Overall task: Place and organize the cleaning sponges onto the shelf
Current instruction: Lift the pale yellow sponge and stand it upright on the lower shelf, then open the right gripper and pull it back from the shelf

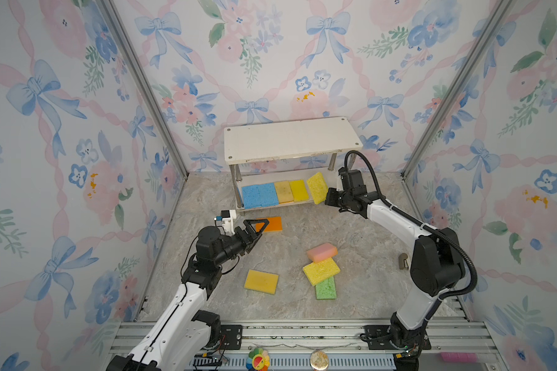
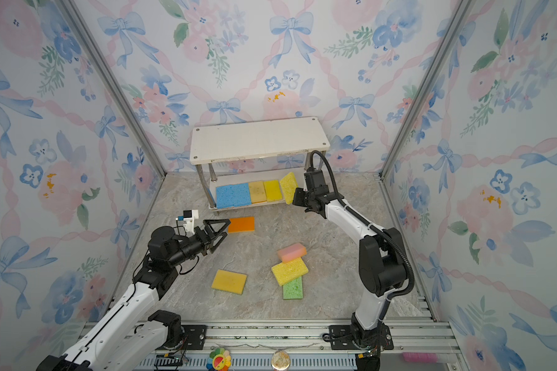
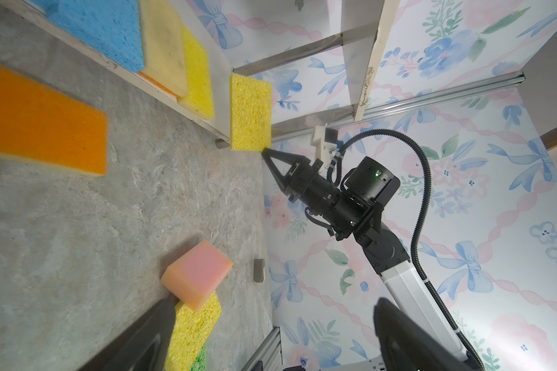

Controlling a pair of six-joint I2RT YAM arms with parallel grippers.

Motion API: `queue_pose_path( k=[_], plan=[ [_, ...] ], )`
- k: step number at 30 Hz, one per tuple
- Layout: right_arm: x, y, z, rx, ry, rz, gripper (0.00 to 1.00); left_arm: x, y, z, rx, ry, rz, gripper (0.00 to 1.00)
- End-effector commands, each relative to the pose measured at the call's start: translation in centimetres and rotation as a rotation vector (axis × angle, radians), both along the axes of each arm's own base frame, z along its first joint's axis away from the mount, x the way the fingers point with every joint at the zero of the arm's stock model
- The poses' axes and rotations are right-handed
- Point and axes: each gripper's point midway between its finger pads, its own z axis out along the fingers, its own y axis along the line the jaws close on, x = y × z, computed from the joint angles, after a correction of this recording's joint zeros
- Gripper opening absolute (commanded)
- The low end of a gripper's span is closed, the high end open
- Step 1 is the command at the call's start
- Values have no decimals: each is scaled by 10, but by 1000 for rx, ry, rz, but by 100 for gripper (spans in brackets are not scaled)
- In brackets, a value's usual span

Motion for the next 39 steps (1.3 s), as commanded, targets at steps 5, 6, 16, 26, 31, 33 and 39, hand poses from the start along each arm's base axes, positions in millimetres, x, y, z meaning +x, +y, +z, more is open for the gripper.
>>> queue_pose_path(
  k=[5,6,16,26,31,33,39],
  plan=[
    [35,1,-5,21,-56,-52,0,-7,1,-12,27,25,-27,98],
    [37,2,-7,20,-52,-51,0,-7,1,-14,28,28,-25,98],
    [47,8,-21,34,-30,-50,0,-11,5,-23,26,50,-12,98],
    [49,15,-34,57,10,-39,30,-11,6,-25,26,54,-13,98],
    [40,5,-34,44,11,-65,37,-12,7,-26,26,55,-8,98],
    [35,-1,-31,43,10,-77,40,-11,7,-28,28,60,-3,98],
    [11,-9,-10,55,2,-81,45,-9,7,-25,45,36,-4,98]
  ],
)
